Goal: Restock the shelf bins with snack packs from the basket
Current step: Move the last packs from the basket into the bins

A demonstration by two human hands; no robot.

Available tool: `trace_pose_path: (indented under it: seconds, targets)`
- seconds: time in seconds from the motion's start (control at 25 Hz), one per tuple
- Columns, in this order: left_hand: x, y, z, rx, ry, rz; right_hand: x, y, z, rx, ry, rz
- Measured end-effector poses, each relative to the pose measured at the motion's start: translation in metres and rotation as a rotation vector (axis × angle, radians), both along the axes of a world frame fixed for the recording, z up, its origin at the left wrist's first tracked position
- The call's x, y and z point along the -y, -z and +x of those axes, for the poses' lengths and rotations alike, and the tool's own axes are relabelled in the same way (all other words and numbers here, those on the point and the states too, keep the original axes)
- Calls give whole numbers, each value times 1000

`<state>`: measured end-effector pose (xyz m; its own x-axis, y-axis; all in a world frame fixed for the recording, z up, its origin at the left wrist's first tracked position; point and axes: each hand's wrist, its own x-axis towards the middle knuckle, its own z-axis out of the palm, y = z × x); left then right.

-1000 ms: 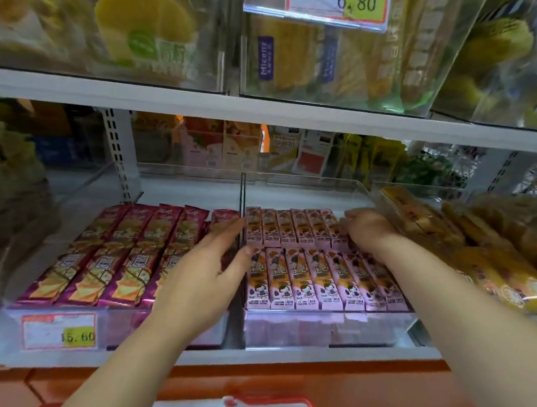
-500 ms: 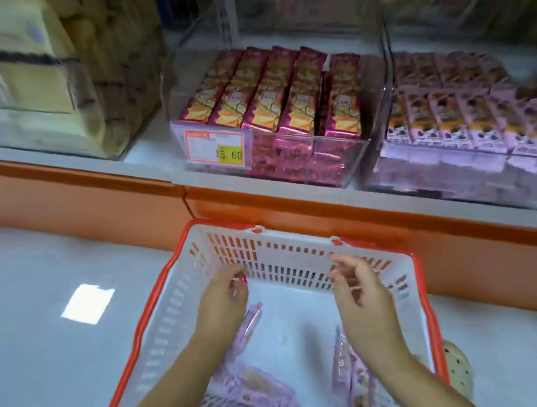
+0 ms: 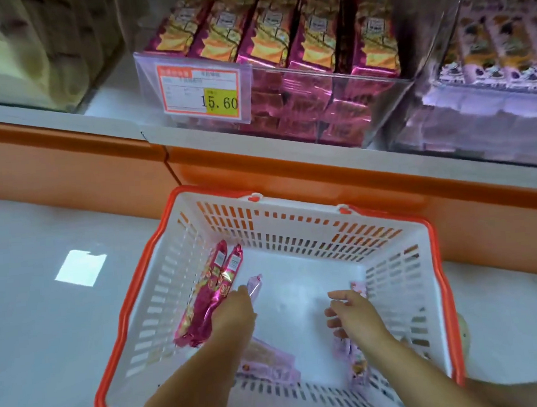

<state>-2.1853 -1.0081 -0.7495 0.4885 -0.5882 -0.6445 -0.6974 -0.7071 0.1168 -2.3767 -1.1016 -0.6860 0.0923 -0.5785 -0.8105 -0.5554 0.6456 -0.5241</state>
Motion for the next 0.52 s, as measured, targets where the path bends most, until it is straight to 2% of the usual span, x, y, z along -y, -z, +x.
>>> trace_pose_path:
  seconds: [0.08, 0.12, 0.24, 0.32, 0.36, 0.44, 0.52]
  targets:
    - [-1, 4, -3, -18, 31, 6, -3, 5, -2, 1, -26, 32]
    - [0, 2, -3, -91, -5, -37, -3, 7, -3, 2, -44, 41]
    - [7, -17, -14, -532, -255, -255, -2, 4, -2, 62, -64, 60]
    - [13, -38, -28, -887, -467, -363, -2, -4, -2, 160, -52, 65]
    - [15, -47, -35, -999, -533, -390, -3, -8, -2, 218, -28, 70]
    - [16, -60, -48, -1106, -602, -430, -5, -17, -3, 331, 27, 88]
    - [14, -72, -55, -1129, -644, -473, -8, -21, -5, 435, 59, 106]
